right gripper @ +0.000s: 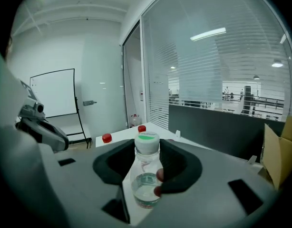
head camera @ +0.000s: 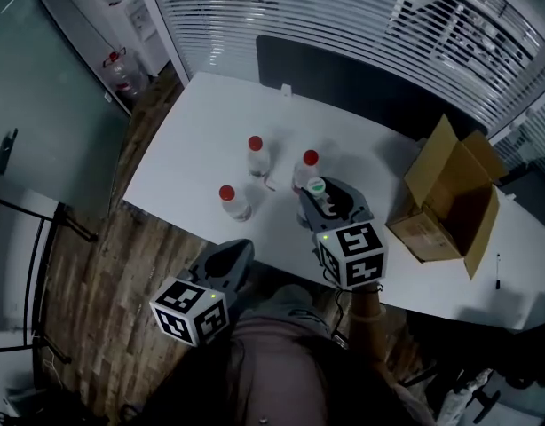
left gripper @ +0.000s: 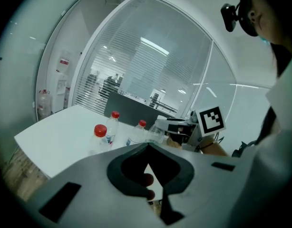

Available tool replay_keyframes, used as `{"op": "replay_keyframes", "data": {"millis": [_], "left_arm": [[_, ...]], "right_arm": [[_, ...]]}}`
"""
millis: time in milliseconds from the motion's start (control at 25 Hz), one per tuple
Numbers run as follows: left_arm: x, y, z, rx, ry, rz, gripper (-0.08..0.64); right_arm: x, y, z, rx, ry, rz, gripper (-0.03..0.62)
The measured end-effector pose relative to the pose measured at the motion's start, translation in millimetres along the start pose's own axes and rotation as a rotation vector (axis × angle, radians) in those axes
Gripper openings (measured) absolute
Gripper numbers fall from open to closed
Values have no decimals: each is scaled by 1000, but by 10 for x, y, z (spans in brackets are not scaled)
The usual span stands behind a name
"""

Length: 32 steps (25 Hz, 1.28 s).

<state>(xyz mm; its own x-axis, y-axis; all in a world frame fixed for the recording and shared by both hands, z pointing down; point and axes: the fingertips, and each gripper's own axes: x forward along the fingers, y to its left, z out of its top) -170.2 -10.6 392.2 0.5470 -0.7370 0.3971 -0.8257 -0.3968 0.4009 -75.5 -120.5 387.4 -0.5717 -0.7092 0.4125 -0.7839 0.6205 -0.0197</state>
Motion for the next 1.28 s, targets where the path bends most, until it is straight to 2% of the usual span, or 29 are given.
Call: {"op": "replay_keyframes", "data": {"millis": [480, 800, 1080, 1280], "left_arm": [[-105, 133, -3, -39, -19, 76, 8], [-59, 144, -22, -40, -9, 83, 8], [-13, 147, -22, -31, 7, 79, 8], [9, 150, -20, -28, 17, 71, 8]], "right_arm": [[372, 143, -252, -49, 40, 56, 175], [465, 113, -422, 7, 20, 68, 175], [503, 111, -525, -19, 35, 50, 175], [498, 106, -542, -18, 11, 36, 175]]}}
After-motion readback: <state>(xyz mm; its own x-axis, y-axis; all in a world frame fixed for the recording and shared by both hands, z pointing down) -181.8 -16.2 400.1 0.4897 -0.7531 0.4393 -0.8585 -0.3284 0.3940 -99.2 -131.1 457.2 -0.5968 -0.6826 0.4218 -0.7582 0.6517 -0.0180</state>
